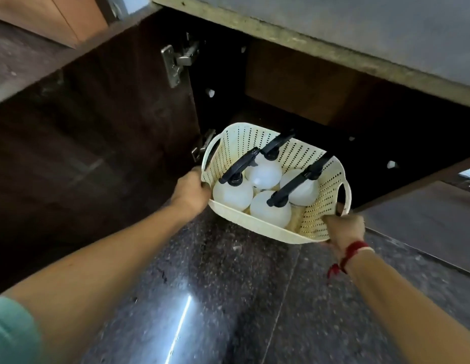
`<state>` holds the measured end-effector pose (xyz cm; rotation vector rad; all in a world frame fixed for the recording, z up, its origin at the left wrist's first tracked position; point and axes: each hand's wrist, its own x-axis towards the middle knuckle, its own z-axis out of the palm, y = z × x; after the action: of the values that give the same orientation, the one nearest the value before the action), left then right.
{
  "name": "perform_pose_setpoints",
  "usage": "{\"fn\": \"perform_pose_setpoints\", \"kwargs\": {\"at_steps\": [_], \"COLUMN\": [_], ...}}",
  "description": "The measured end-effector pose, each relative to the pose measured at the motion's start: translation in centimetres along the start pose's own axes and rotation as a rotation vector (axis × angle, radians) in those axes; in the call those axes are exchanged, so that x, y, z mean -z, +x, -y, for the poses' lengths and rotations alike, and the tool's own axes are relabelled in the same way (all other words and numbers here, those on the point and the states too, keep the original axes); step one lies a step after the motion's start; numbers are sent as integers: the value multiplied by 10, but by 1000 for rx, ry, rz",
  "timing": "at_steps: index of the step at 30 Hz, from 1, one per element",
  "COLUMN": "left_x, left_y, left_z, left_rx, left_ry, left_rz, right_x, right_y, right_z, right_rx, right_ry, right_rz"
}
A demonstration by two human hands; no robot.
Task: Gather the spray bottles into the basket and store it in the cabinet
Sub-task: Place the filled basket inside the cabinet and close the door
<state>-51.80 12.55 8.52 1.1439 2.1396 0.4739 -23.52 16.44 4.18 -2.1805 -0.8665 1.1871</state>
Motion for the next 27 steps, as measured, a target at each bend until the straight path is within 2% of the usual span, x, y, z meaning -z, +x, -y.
{"fn": "perform_pose_setpoints", "kwargs": {"at_steps": [7, 17, 27], "left_x": [-27, -40, -43], "left_y": [62, 129, 177], "left_z": [-4, -37, -75], "left_rx": [-45, -154, -126], "left_ry": [12, 174, 103], "left_rz": [-20, -132, -80], "right_x": [-23, -40, -47], "right_y": [57, 103, 140], "right_z": [21, 60, 108], "right_rx": [93, 132, 116], "right_ry": [-34, 73, 20], "right_rz": [20, 50, 68]}}
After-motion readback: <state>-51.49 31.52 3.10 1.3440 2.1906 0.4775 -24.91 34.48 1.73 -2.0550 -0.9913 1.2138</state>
